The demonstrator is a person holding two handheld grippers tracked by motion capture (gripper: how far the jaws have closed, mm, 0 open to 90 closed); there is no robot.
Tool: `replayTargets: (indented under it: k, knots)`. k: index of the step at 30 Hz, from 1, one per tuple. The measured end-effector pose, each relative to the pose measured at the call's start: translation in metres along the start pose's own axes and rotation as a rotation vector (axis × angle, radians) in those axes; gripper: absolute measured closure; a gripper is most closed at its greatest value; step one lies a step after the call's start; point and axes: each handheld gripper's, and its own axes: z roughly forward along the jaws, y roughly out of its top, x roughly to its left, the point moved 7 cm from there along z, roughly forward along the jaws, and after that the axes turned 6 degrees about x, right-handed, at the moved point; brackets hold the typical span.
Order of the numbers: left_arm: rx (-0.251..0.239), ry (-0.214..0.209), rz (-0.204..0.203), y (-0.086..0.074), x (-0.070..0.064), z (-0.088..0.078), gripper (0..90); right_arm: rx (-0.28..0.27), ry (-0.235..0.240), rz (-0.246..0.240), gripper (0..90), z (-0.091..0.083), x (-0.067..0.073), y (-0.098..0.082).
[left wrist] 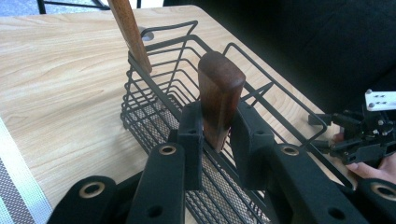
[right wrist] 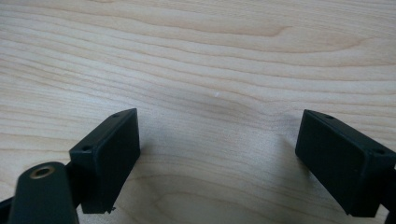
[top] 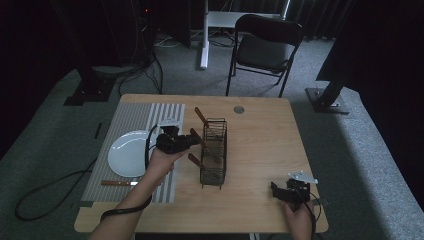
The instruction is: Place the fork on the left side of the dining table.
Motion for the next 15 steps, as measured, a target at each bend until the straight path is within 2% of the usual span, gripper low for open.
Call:
replayTargets:
  k: [3,6,9,11,15]
  knots:
    - [-0.022,-0.013,-0.001,0.0016,-0.0027,-0.0018,80.5,0.000,0.000,0.000,13.5,0.0000,0.0000,0.0000]
    - [-0.015,-0.020,0.021,0.0011,-0.0051,-0.0021,80.5,0.000,0.000,0.001,13.4,0.0000,0.0000,0.0000]
    - [-0.021,-0.024,0.013,0.0006,-0.0048,-0.0029,80.5,0.000,0.000,0.001,13.5,0.0000,0.0000,0.0000]
    - [-0.024,-0.042,0.013,0.0010,-0.0054,-0.0040,80.6,0.000,0.000,0.001,13.5,0.0000,0.0000,0.0000]
    - [-0.035,-0.017,0.026,0.0052,-0.0068,-0.0091,80.6,0.000,0.000,0.001,13.5,0.0000,0.0000,0.0000]
